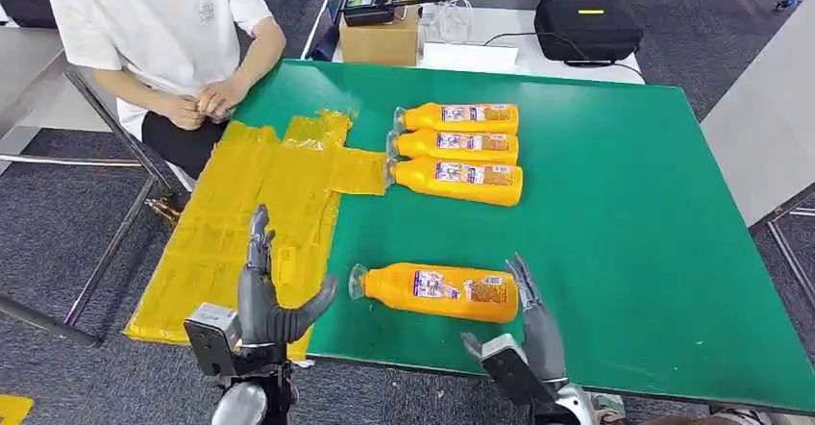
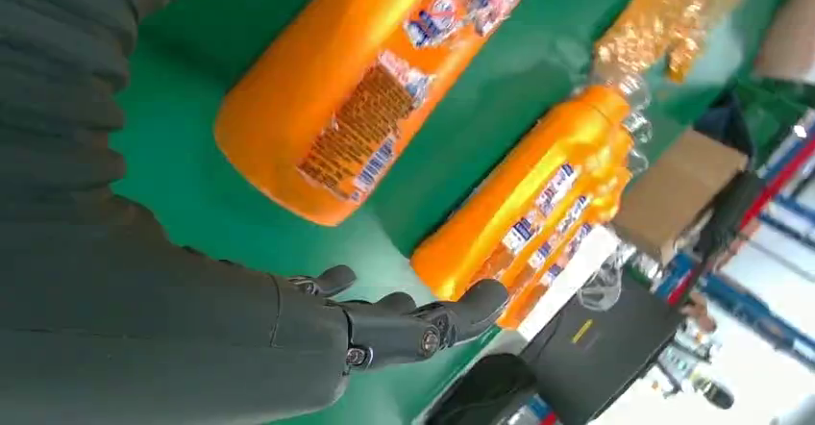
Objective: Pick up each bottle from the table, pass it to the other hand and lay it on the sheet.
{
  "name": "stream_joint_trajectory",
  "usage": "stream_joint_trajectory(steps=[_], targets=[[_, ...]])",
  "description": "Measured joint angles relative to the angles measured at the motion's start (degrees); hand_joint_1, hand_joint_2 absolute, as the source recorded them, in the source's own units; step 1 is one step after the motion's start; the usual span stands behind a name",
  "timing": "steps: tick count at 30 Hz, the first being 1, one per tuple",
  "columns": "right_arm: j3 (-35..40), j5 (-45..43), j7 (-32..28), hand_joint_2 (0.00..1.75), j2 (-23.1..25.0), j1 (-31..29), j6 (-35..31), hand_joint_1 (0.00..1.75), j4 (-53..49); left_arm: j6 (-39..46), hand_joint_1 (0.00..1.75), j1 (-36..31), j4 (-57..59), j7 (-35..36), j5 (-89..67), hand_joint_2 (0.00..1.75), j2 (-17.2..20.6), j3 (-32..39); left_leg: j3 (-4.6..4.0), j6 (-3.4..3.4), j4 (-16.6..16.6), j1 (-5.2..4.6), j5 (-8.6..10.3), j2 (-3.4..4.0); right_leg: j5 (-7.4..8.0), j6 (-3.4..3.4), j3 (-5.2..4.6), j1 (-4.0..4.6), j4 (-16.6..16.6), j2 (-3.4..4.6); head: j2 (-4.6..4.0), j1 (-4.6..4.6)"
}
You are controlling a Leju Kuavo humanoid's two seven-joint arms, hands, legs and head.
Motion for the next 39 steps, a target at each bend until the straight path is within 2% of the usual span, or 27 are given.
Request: stream_joint_trajectory(steps=[2,7,11,20,31,39], targets=[[0.2,4.4,0.8,1.75,-1.2,-1.8,0.1,0.00,0.9,-0.8,0.00,-0.5,0.3,0.2,0.2,1.75,0.0,-0.4,0.00,0.00,0.0,0.00,0.00,0.00,0.00,0.00,0.00,0.00,0.0,0.00,0.00,0.00],[0.3,6.3,1.3,1.75,-2.6,-4.6,0.5,0.00,2.4,-1.2,0.00,-1.1,0.3,0.4,0.4,1.75,0.0,-1.1,-0.01,0.00,0.0,0.00,0.00,-0.01,0.00,0.00,0.00,0.00,0.0,-0.01,0.00,-0.02],[1.4,11.9,2.1,1.75,-3.8,-6.8,0.1,0.00,3.3,-3.1,0.00,-1.4,0.3,0.5,0.3,1.75,0.0,-1.3,-0.02,0.00,0.0,0.00,0.00,0.01,0.00,0.00,-0.01,0.00,0.0,0.00,0.00,0.00],[3.8,9.8,3.4,1.75,-4.5,-12.6,6.3,0.00,6.5,-6.6,0.00,-2.0,1.6,1.1,-0.4,1.75,0.0,-3.6,0.00,0.00,0.0,0.00,0.02,-0.01,0.01,0.01,0.00,0.00,0.0,-0.01,0.00,-0.02],[5.2,9.3,3.5,1.75,-5.0,-13.8,7.1,0.00,9.1,-6.9,0.00,-2.0,2.8,0.8,-0.3,1.75,0.0,-5.5,-0.04,0.00,0.0,0.00,0.01,-0.02,0.01,0.01,-0.01,0.00,0.0,-0.01,0.00,-0.02],[8.2,6.6,3.3,1.75,-6.7,-16.1,12.2,0.00,12.4,-7.0,0.00,-2.4,3.8,0.6,0.5,1.75,0.0,-6.4,-0.02,0.00,0.0,0.00,0.01,-0.02,0.01,0.01,-0.01,0.00,0.0,-0.01,0.00,-0.02]])
